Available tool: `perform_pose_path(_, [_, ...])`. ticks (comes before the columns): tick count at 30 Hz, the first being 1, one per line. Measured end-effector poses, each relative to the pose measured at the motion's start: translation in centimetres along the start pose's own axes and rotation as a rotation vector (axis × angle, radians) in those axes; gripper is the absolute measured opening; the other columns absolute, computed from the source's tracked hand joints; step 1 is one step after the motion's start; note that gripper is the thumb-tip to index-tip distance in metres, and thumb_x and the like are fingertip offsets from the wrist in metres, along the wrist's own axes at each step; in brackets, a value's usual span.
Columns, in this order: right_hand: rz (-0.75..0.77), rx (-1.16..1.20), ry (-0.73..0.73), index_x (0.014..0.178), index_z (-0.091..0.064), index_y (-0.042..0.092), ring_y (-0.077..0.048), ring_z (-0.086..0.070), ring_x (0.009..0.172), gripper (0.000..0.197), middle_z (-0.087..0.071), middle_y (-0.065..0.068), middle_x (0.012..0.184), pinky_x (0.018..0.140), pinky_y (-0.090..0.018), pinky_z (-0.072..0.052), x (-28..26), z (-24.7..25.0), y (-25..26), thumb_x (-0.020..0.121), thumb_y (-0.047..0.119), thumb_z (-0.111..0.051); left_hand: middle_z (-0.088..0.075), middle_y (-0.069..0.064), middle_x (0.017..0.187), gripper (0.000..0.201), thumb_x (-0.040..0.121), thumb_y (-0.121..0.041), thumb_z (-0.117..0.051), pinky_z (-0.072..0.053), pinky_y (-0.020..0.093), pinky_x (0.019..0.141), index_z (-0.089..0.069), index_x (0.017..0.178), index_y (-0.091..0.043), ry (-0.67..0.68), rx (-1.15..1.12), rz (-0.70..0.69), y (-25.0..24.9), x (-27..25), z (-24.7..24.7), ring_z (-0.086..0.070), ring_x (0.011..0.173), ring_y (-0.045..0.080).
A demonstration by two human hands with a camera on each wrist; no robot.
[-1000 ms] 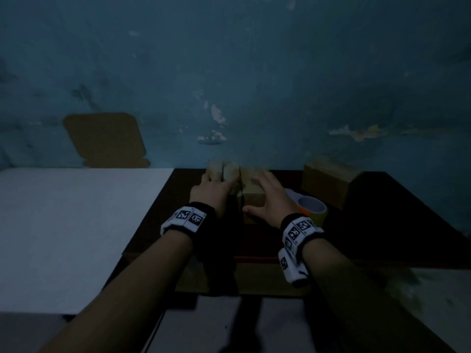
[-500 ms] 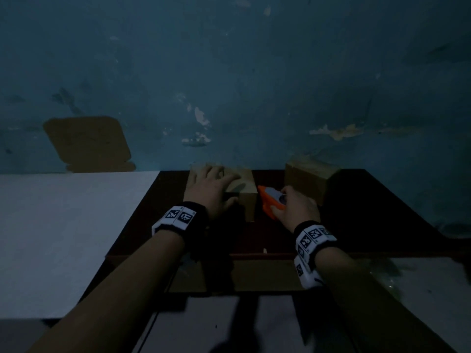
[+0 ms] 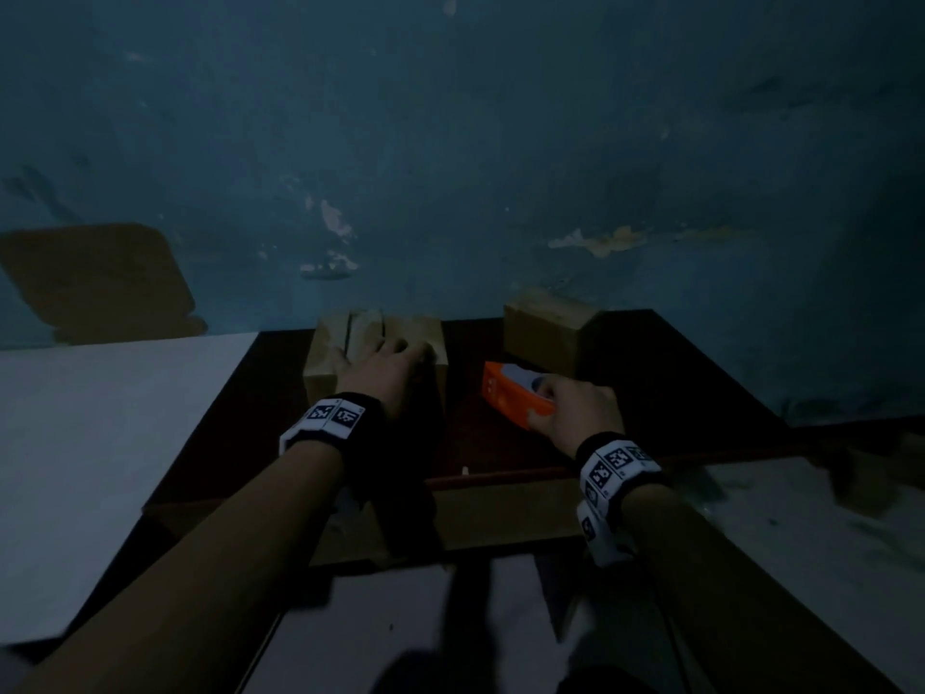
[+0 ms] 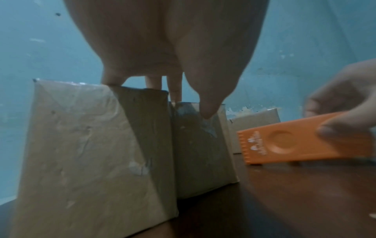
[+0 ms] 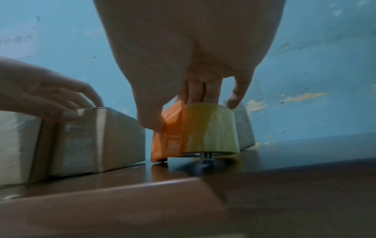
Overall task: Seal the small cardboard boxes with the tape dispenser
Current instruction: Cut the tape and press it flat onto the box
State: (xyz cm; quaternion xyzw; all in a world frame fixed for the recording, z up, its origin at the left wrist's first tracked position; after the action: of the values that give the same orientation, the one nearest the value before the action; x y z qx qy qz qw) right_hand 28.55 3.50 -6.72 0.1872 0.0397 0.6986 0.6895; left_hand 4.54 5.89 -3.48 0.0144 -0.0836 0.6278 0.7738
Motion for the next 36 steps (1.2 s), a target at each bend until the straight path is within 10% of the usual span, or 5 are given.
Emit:
perform_pose_path(16, [-0.176, 0.080, 0.094, 0.133, -0.054, 0.025, -0.031, -0.059, 0.107, 0.050, -0.059, -0.013, 0.125, 0.089, -0.035, -0.049, -0.2, 3.8, -10.5, 0.085, 0.025, -0.067, -0.044, -0.002, 0.140, 0.037, 0.090, -0.045, -0.050, -0.014, 0.075, 0.103, -0.041, 0.125, -0.039, -0.066, 0.039, 0.010, 0.1, 0.0, -0.8, -0.032, 0.136, 0.026])
perform_pose_path(22, [-0.138, 0.092, -0.026, 0.107, -0.061, 0.019, -0.027, -0.060, 0.096, 0.040, -0.062, -0.006, 0.108, 0.083, -0.039, -0.052, 2.4, 4.8, -8.4, 0.082, 0.050, -0.063, -0.047, 0.000, 0.132, 0.031, 0.088, -0.043, -0.050, -0.019, 0.075, 0.102, -0.043, 0.118, -0.038, -0.072, -0.003, 0.003, 0.2, 0.7, -0.9, -0.034, 0.131, 0.027])
perform_pose_path(29, [-0.067, 0.167, -0.069, 0.139, -0.044, 0.011, -0.032, -0.052, 0.116, 0.051, -0.052, -0.017, 0.134, 0.092, -0.038, -0.049, 10.1, 3.3, -2.9, 0.090, 0.023, -0.054, -0.045, -0.002, 0.133, 0.036, 0.091, -0.043, -0.048, -0.033, 0.065, 0.097, -0.042, 0.127, -0.042, -0.059, 0.003, 0.010, 1.1, 1.6, -0.3, -0.033, 0.131, 0.027])
perform_pose_path(36, [-0.229, 0.010, 0.029, 0.150, -0.024, 0.010, -0.041, -0.030, 0.135, 0.081, -0.022, -0.023, 0.153, 0.106, -0.048, -0.038, 14.5, -0.7, -3.8, 0.085, 0.037, -0.062, -0.045, -0.008, 0.131, 0.037, 0.093, -0.039, -0.048, -0.038, 0.062, 0.094, -0.043, 0.128, -0.049, -0.042, -0.007, -0.006, 3.3, 1.5, -0.5, -0.035, 0.126, 0.026])
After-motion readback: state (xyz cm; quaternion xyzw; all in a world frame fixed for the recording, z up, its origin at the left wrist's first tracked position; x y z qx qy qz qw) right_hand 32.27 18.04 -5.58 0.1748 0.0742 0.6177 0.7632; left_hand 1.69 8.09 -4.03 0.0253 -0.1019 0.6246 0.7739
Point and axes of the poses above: each hand's wrist, its own x-axis towards the middle knuckle, its own z-axis out of the back of the hand, y = z × x, the point moved 3 cm from there along x, towards the middle knuckle
